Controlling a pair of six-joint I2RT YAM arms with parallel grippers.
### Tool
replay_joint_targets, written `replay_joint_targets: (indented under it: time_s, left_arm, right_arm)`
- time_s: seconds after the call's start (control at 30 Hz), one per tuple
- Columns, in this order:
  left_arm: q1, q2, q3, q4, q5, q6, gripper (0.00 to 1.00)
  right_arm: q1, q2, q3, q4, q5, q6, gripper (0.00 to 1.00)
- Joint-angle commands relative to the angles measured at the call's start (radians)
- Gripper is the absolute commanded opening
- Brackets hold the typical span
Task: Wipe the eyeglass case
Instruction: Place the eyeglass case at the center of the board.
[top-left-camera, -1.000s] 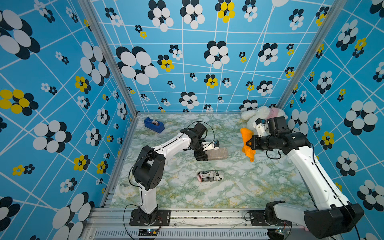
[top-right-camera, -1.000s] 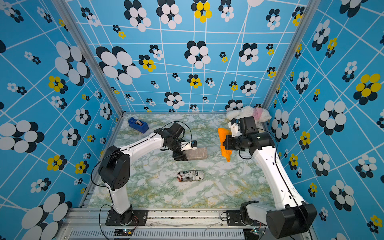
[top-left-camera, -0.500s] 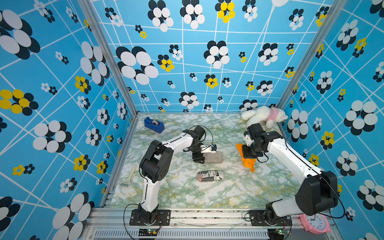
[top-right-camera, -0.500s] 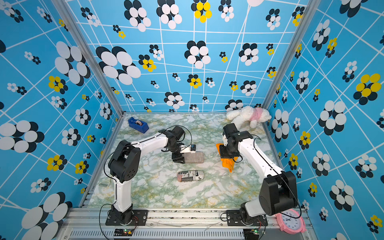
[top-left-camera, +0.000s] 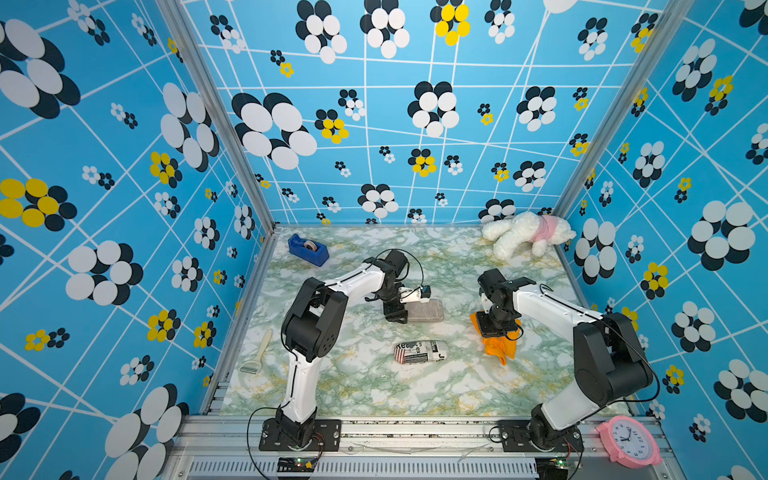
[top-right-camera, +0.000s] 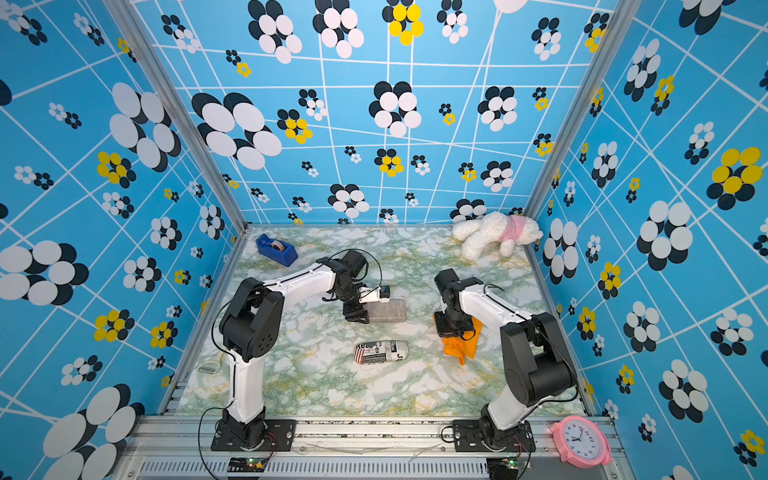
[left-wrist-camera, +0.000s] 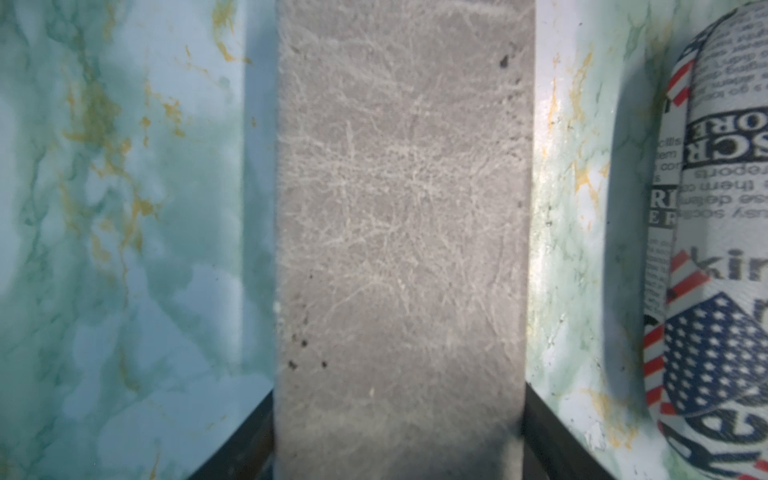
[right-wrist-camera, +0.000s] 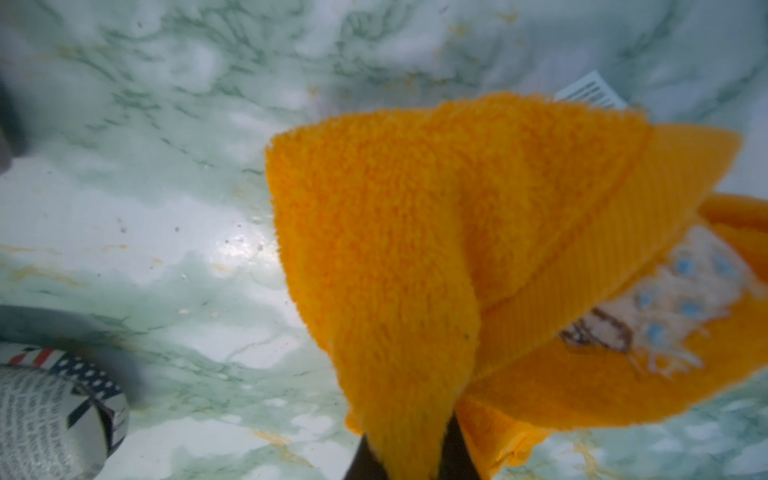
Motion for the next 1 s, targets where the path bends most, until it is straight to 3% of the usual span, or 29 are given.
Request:
replay_joint_targets:
  time_s: [0.0, 0.1, 0.17, 0.23, 0.3, 0.37, 0.43, 0.5, 0.53, 0.77, 0.97]
  left_arm:
    - [0.001, 0.002, -0.005, 0.020, 0.013, 0.018, 0.34]
    - [0.002, 0.010, -0.003, 0.015, 0.010, 0.015, 0.39]
    - [0.000, 0.021, 0.006, 0.008, 0.007, 0.013, 0.42]
    - [0.000, 0.030, 0.010, 0.005, -0.001, 0.012, 0.53]
    - [0.000, 0.027, 0.005, 0.008, -0.002, 0.019, 0.55]
    - [0.000, 0.017, -0.011, 0.029, -0.009, 0.012, 0.77]
    - [0.000, 0.005, -0.017, 0.036, -0.011, 0.009, 0.87]
    - [0.000, -0.003, -0.012, 0.036, -0.021, -0.004, 0.88]
    - [0.000, -0.007, -0.007, 0.029, -0.024, -0.008, 1.00]
    - [0.003, -0.079, -0.014, -0.004, -0.045, -0.034, 0.99]
    - [0.032, -0.232, -0.090, 0.005, -0.006, -0.089, 0.99]
  right_arm:
    - [0.004, 0.003, -0.011, 0.059, -0.005, 0.021, 0.08]
    - [0.004, -0.004, -0.020, 0.090, -0.026, 0.029, 0.10]
    - [0.004, -0.010, -0.024, 0.105, -0.036, 0.035, 0.17]
    - [0.004, -0.021, -0.030, 0.114, -0.033, 0.038, 0.25]
    - [0.004, -0.036, -0.034, 0.119, -0.028, 0.035, 0.31]
    - [0.004, -0.048, -0.034, 0.113, -0.028, 0.031, 0.35]
    - [0.004, -0.065, -0.032, 0.106, -0.030, 0.029, 0.40]
    - [0.004, -0.093, -0.033, 0.103, -0.037, 0.033, 0.41]
    - [0.004, -0.106, -0.033, 0.101, -0.040, 0.036, 0.41]
    - [0.004, -0.200, -0.032, 0.112, -0.099, 0.062, 0.53]
    - [0.004, -0.233, -0.007, 0.094, -0.089, 0.057, 0.62]
